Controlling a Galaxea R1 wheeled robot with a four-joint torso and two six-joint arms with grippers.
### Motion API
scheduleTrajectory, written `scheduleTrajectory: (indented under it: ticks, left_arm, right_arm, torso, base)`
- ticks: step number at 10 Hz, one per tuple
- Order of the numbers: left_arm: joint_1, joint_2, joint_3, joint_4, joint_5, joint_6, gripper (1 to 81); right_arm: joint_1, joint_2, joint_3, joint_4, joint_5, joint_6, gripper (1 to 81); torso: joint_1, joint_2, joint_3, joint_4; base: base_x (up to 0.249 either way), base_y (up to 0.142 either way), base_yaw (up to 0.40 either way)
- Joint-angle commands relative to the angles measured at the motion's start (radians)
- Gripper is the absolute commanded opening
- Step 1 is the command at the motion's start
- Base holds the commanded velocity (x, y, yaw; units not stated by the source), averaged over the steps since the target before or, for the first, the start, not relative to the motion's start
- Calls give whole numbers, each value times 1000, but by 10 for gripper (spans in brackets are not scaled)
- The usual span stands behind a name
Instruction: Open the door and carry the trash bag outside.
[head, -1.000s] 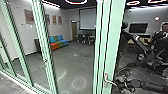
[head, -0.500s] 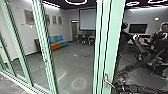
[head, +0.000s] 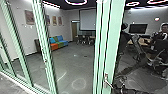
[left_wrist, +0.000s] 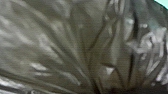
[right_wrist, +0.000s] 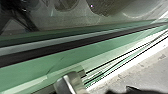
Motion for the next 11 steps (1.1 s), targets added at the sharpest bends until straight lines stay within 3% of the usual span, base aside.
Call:
scheduleTrajectory:
  ticks: [1, 2, 6, 11]
  left_arm:
    - [-64, -6, -5, -4, 58, 2, 10]
    - [-61, -7, -5, -4, 60, 1, 10]
    - [-57, -18, -5, -7, 61, 1, 10]
    - [-54, -21, -5, -7, 63, 1, 10]
  right_arm:
    - [-70, 83, -17, -137, -185, -18, 811]
    - [-84, 99, -45, -173, -133, -19, 811]
    - [-66, 131, -139, -233, -62, -38, 811]
    - [-43, 151, -206, -288, -47, -42, 811]
  torso:
    - [0, 0, 0, 0]
    - [0, 0, 0, 0]
    - [0, 0, 1, 0]
    - [-1, -1, 1, 0]
  base:
    - [0, 0, 0]
    - [0, 0, 0]
    - [0, 0, 0]
    - [0, 0, 0]
